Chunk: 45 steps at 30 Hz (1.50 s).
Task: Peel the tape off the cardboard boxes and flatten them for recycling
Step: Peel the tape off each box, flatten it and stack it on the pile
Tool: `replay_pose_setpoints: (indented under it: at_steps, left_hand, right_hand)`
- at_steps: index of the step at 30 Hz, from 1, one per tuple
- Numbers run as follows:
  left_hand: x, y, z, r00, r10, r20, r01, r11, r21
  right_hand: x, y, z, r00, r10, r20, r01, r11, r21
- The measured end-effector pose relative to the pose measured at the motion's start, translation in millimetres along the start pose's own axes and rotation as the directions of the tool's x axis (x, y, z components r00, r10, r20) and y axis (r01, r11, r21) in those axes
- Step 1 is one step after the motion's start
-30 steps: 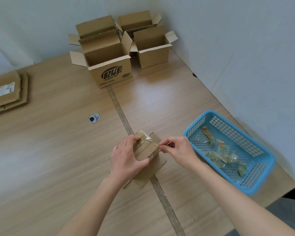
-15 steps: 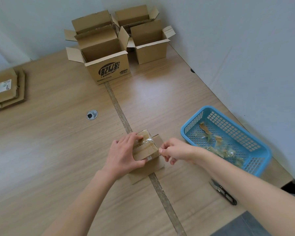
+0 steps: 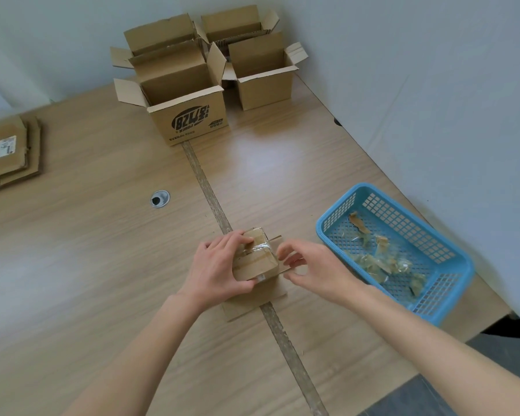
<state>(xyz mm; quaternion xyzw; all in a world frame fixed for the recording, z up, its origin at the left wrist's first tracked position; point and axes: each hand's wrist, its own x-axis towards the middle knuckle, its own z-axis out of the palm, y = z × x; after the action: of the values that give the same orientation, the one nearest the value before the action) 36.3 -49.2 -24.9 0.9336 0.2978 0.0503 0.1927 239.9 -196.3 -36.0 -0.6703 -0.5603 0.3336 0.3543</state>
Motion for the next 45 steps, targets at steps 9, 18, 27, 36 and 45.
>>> replay_pose_setpoints:
  at_steps: [9, 18, 27, 36, 45]
  left_hand:
    - [0, -2, 1, 1.0, -0.011, 0.006, 0.011, 1.0, 0.002]
    - [-1, -1, 1, 1.0, -0.011, 0.001, 0.011, 1.0, 0.001]
    - [-1, -1, 2, 1.0, -0.011, -0.008, 0.012, 1.0, 0.008]
    - [-1, 1, 2, 1.0, 0.017, -0.015, -0.017, 0.999, 0.044]
    - [-1, 2, 2, 1.0, 0.015, 0.003, -0.015, 0.998, 0.068]
  right_hand:
    - [1, 1, 23, 0.924, -0.324, -0.203, 0.236, 0.901, -0.365]
    - [-5, 2, 28, 0.948, -0.086, -0.307, 0.022, 0.978, -0.206]
    - [-6, -13, 39, 0.834, 0.417, -0.361, -0.386, 0.909, 0.156]
    - [-4, -18, 31, 0.818, 0.569, 0.083, -0.514, 0.658, 0.55]
    - [8, -28, -6, 0.911, 0.412, 0.012, -0.379, 0.826, 0.417]
